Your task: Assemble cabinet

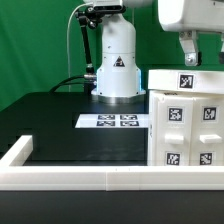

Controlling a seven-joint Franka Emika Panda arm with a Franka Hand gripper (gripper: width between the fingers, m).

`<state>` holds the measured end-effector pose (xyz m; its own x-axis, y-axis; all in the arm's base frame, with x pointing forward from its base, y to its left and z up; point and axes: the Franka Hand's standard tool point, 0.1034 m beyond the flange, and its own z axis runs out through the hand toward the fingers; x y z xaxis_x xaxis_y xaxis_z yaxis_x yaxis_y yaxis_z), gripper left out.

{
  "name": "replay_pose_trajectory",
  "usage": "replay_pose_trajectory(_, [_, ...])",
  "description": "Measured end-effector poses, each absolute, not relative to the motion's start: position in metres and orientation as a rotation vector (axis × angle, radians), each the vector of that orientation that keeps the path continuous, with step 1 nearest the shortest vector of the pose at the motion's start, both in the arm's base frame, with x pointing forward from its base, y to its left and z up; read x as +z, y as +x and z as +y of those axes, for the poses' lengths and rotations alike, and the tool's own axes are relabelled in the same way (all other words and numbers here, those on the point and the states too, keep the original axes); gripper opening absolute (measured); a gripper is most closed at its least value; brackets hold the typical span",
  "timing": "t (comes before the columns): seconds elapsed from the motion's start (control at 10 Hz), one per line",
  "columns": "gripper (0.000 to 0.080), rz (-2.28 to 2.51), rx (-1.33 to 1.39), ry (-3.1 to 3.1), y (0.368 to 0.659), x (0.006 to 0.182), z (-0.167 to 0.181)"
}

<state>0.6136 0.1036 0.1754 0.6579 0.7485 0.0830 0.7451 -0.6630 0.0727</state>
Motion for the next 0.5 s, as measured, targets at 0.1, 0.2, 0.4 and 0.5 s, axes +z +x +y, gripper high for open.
replay_pose_trajectory(0.1, [0.0796,1.348,0.141,2.788,0.6147,0.1729,0.1033])
replay_pose_trajectory(0.2, [0.0796,1.456,0.121,2.719,0.6156,0.1705,0.1021])
replay_pose_trajectory(0.4, [0.0796,1.543,0.106,2.666,0.6149,0.1666,0.0998])
replay_pose_trajectory(0.5, [0.0796,1.560,0.099,2.652,0.6145,0.1646,0.0984])
